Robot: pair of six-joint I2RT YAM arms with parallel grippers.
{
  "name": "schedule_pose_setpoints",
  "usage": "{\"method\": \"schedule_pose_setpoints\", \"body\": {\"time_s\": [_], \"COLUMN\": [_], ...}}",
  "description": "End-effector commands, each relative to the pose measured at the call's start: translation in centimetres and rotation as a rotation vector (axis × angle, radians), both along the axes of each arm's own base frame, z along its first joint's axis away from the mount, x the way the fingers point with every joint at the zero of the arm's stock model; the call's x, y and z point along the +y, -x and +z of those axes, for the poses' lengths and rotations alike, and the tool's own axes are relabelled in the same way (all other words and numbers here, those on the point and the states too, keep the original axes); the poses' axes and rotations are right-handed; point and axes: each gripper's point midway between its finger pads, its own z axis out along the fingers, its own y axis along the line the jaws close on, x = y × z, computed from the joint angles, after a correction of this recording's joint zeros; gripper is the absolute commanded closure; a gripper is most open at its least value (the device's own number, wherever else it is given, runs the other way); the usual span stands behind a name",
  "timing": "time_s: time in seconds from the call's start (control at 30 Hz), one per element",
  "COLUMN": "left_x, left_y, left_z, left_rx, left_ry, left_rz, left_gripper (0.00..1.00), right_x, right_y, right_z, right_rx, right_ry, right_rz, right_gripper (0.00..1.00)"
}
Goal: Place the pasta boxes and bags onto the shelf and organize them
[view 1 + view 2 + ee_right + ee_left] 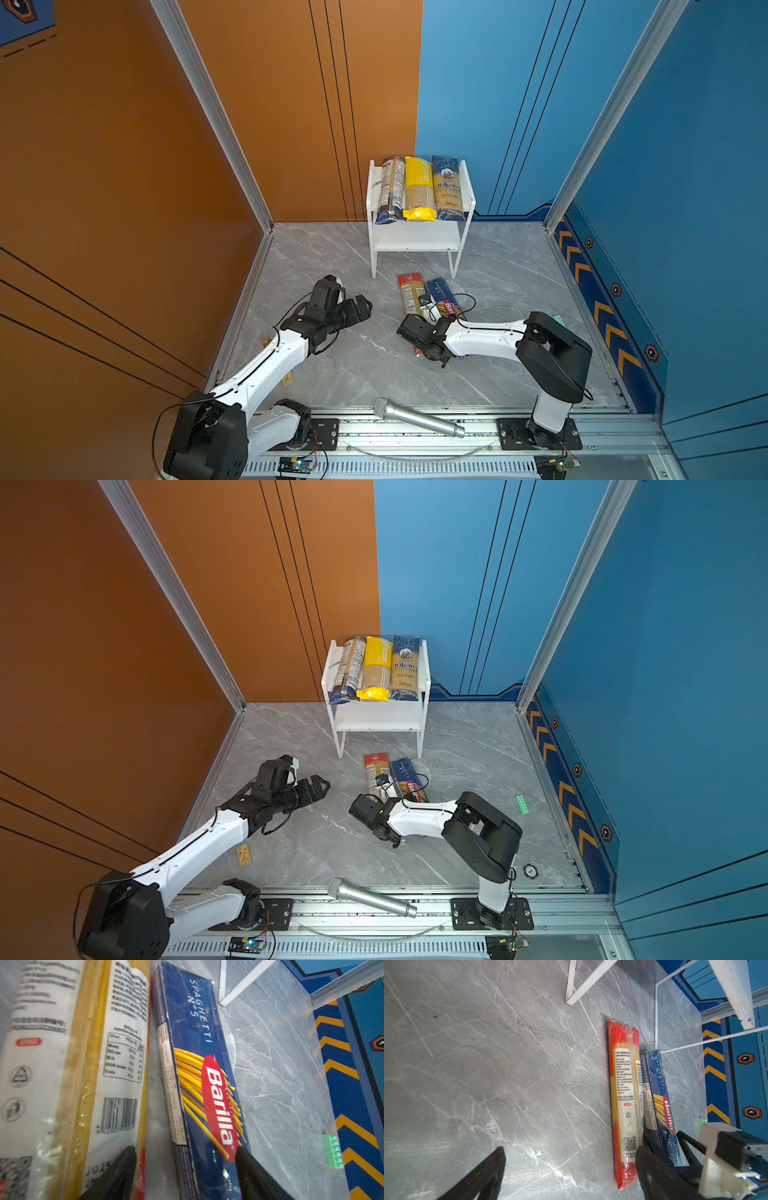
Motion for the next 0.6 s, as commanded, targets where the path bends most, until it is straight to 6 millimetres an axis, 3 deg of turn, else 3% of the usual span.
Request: {"method": "schedule_pose_setpoints", "body": {"time_s": [0.0, 0.33, 0.47, 0.57], "left_x": [0.3, 0.7, -0.1, -1.7], "left_y": [0.4, 1.0, 0.9, 0.6], "left_z": [-1.0, -1.5, -1.1, -0.1], "left_rx": [0.023, 0.034, 0.014, -0.040], "left_ry": [0.007, 0.010, 0.013, 0.026], "left_rz": [-0.002, -0.004, -0.039, -0.106], "left_gripper": [0.02, 0.02, 0.02, 0.02], "right_x": [3.1, 8.1, 8.7, 7.3], "right_y": [0.1, -0.2, -0.1, -0.3], "right_z": [-1.3, -2.1, -1.1, 0.2], "right_rx": [0.053, 0.122, 0.120, 0.103], "right_ry": [-0.084, -0.248, -0.305, -0.332], "right_rz": [0.042, 0.123, 0.168, 0.153], "right_gripper": [0.27, 0.27, 0.27, 0.27]}}
